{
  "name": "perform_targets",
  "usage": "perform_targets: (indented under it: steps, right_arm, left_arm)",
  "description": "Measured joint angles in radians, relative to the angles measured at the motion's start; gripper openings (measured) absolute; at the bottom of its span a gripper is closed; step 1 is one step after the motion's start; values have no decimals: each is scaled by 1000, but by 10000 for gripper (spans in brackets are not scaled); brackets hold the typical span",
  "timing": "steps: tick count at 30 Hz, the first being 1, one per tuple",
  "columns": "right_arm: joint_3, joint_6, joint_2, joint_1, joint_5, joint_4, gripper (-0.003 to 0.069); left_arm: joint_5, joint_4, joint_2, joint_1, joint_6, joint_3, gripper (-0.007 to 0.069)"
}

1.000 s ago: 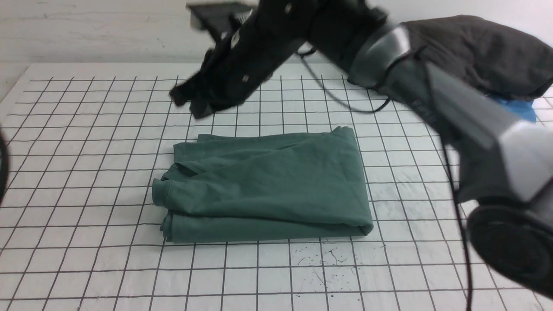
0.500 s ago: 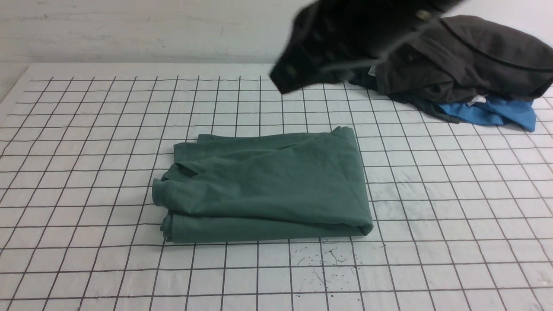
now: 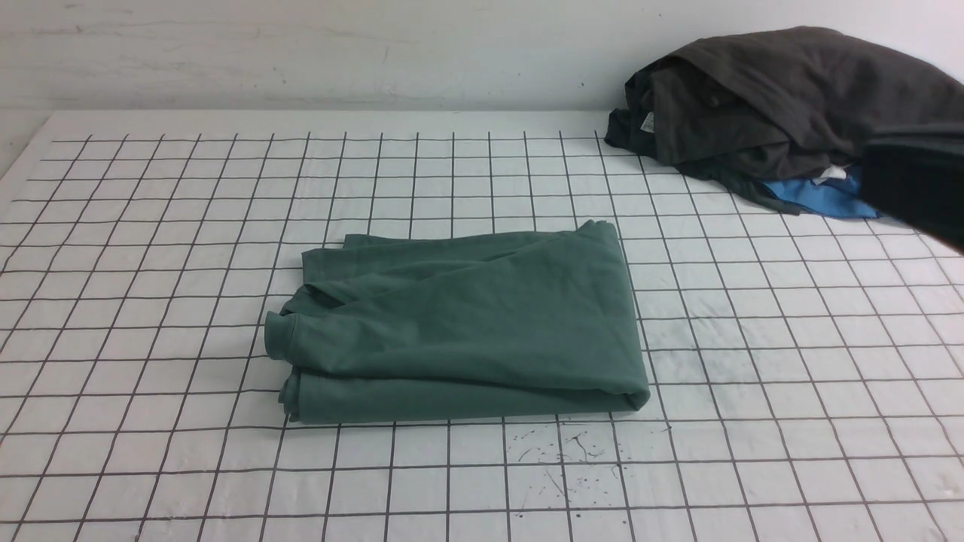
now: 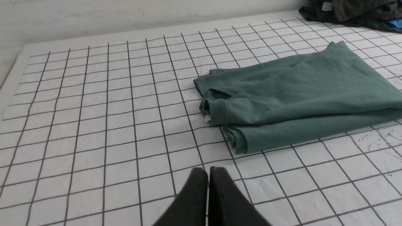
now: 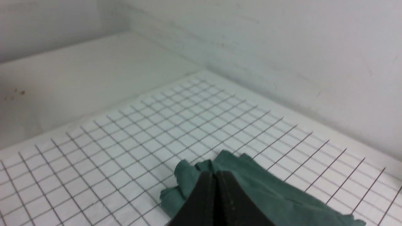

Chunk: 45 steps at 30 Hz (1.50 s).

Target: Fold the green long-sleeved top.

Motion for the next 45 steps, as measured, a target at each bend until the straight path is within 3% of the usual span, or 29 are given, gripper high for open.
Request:
perform_targets:
  steps: [7, 24, 29, 34, 35, 39, 45]
  right_arm:
    - [74, -3, -68, 0, -43, -25, -15]
    - [82, -2, -68, 0, 67, -26, -15]
    - [182, 34, -94, -9, -37, -12, -15]
    - [472, 160, -244, -205, -235, -48, -15]
    - [482, 173, -251, -216, -239, -52, -15]
    - [681, 321, -429, -490, -244, -188, -15]
    - [876, 454, -636, -724, -202, -296, -15]
  left_arm:
    - [2, 0, 0, 0, 0, 0, -7]
    - [2, 0, 0, 0, 0, 1, -7]
    - [2, 0, 0, 0, 0, 1, -7]
    - [4, 0, 0, 0, 0, 1, -7]
    - [4, 0, 0, 0, 0, 1, -7]
    - [4, 0, 0, 0, 0, 1, -7]
    - [4, 0, 0, 0, 0, 1, -7]
